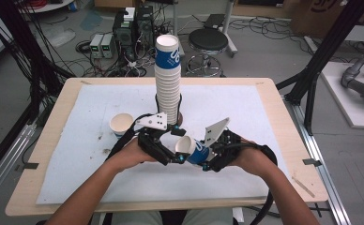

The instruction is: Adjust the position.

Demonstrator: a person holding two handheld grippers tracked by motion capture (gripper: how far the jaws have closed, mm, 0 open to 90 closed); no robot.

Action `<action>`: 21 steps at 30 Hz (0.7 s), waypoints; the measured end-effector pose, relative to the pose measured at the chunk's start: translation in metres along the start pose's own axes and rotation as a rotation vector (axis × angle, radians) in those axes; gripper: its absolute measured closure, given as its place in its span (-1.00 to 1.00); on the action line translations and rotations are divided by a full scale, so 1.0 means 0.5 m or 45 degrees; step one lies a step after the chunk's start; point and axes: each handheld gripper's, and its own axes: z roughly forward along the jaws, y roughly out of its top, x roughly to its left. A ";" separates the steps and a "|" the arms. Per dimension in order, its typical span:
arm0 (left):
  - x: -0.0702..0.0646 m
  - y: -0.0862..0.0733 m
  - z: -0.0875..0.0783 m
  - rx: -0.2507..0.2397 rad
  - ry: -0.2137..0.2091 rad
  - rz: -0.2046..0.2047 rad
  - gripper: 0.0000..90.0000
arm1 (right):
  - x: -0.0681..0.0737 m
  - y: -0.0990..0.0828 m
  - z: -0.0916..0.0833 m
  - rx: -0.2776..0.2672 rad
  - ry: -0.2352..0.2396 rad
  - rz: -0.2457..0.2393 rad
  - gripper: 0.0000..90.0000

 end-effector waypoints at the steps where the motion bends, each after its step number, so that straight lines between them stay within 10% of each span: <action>1: 0.000 0.000 0.003 0.017 -0.003 0.004 -0.69 | 0.001 0.004 0.001 0.016 -0.002 -0.006 -0.32; 14: 0.000 -0.005 0.016 0.128 -0.033 0.074 -0.33 | 0.010 0.030 0.002 0.176 -0.001 -0.078 -0.31; 21: 0.000 -0.002 0.010 0.090 -0.023 0.089 -0.32 | 0.009 0.023 -0.003 0.123 -0.016 -0.078 -0.47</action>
